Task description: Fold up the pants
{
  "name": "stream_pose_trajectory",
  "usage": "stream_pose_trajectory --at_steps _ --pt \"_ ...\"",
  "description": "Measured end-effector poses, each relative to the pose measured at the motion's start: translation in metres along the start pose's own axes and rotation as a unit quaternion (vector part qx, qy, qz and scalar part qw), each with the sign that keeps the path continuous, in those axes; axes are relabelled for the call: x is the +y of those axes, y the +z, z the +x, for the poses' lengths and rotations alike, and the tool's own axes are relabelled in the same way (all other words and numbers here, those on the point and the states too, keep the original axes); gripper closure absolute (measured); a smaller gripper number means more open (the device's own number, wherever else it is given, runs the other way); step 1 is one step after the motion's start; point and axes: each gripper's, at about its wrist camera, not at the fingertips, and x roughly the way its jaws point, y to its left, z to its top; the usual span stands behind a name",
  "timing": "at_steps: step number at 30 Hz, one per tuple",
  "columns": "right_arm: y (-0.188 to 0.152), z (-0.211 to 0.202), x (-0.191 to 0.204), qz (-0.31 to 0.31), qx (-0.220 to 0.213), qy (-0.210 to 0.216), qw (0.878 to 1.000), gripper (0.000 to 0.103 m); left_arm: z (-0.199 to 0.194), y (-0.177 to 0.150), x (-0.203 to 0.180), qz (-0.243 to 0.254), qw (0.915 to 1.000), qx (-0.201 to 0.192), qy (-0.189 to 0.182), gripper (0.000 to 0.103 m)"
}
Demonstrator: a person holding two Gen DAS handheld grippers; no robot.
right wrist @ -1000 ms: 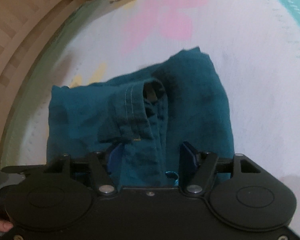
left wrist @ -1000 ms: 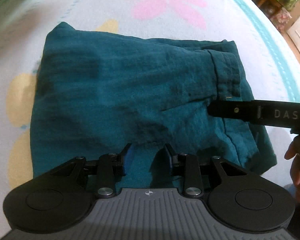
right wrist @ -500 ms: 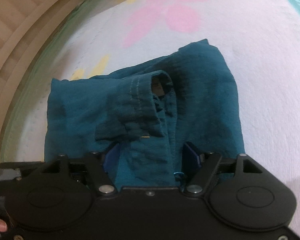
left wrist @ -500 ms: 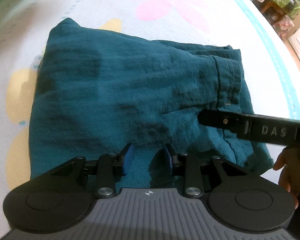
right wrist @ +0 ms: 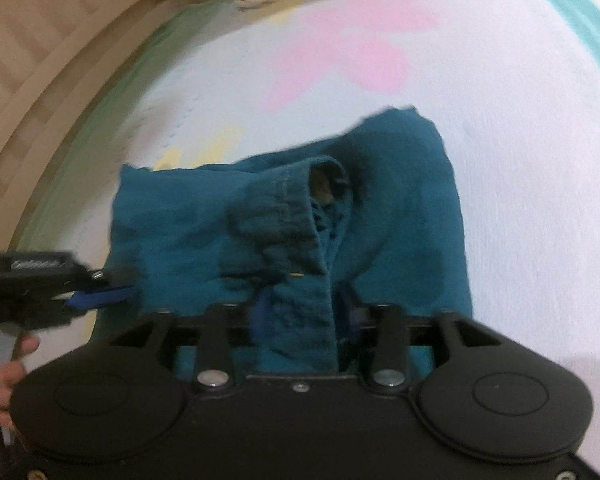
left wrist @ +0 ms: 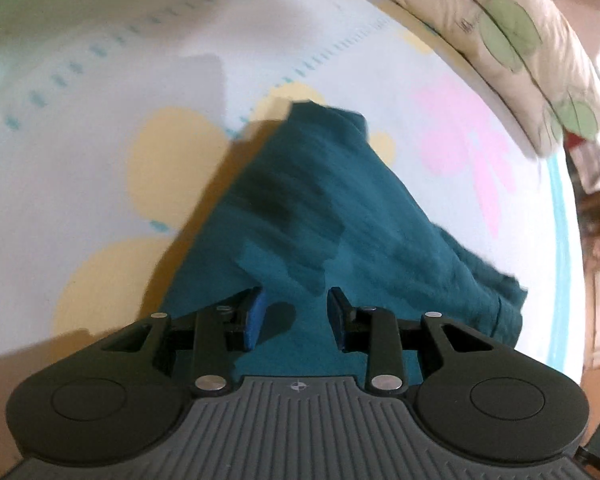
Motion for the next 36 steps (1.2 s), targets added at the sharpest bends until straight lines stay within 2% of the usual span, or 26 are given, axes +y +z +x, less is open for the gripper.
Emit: stream_pose_trajectory --at_steps 3,5,9,11,13,15,18,20,22,26,30,31,33,34,36 --pt "-0.003 0.003 -0.004 0.021 0.004 -0.004 1.0 0.041 -0.004 0.001 0.005 -0.006 0.9999 -0.011 0.002 0.07" --pt "-0.007 -0.008 0.006 0.005 -0.017 -0.024 1.0 0.041 -0.004 0.001 0.008 -0.01 0.9999 -0.012 0.002 0.07" --pt "-0.015 -0.034 0.043 -0.107 -0.113 -0.065 0.986 0.04 -0.002 -0.004 0.006 -0.004 1.0 -0.005 -0.001 0.07" --pt "-0.009 -0.032 0.052 -0.163 -0.127 -0.064 0.976 0.031 0.001 -0.005 0.0 0.005 1.0 -0.001 -0.004 0.07" --pt "0.003 -0.023 0.051 -0.185 -0.133 -0.059 0.972 0.031 0.0 -0.007 -0.004 0.015 0.9999 -0.001 -0.002 0.07" --pt "0.018 -0.01 0.045 -0.178 -0.125 -0.044 0.975 0.031 0.0 -0.008 -0.006 0.021 0.9998 -0.003 0.004 0.07" --pt "0.039 0.01 0.023 -0.138 -0.091 0.005 0.986 0.031 0.002 -0.007 -0.006 0.017 0.9998 -0.001 0.008 0.07" --pt "0.042 0.02 0.01 -0.108 -0.07 0.041 0.991 0.031 0.004 -0.007 -0.006 0.017 0.9998 0.003 0.01 0.07" --pt "0.041 0.03 -0.003 -0.083 -0.046 0.058 0.994 0.031 0.005 -0.008 -0.007 0.019 0.9998 0.005 0.01 0.07" --pt "0.029 0.02 -0.014 -0.044 -0.025 0.107 0.993 0.031 0.006 -0.007 -0.007 0.016 0.9998 0.004 0.01 0.07" --pt "0.019 0.008 0.004 -0.08 -0.034 0.124 0.988 0.034 0.006 -0.008 -0.007 0.015 0.9998 0.004 0.008 0.07" --pt "0.018 0.011 0.008 -0.087 -0.022 0.125 0.988 0.038 0.006 -0.008 -0.007 0.017 0.9998 0.005 0.008 0.07" --pt "0.017 0.025 0.015 -0.093 0.021 0.097 0.991 0.065 0.006 -0.009 -0.007 0.018 0.9998 0.004 0.01 0.07" --pt "0.015 0.028 0.021 -0.107 0.037 0.078 0.99 0.085 0.005 -0.009 -0.007 0.018 0.9998 0.002 0.011 0.07" --pt "0.011 0.017 0.039 -0.149 0.02 0.066 0.986 0.087 0.002 -0.009 -0.007 0.016 0.9998 -0.003 0.014 0.07"
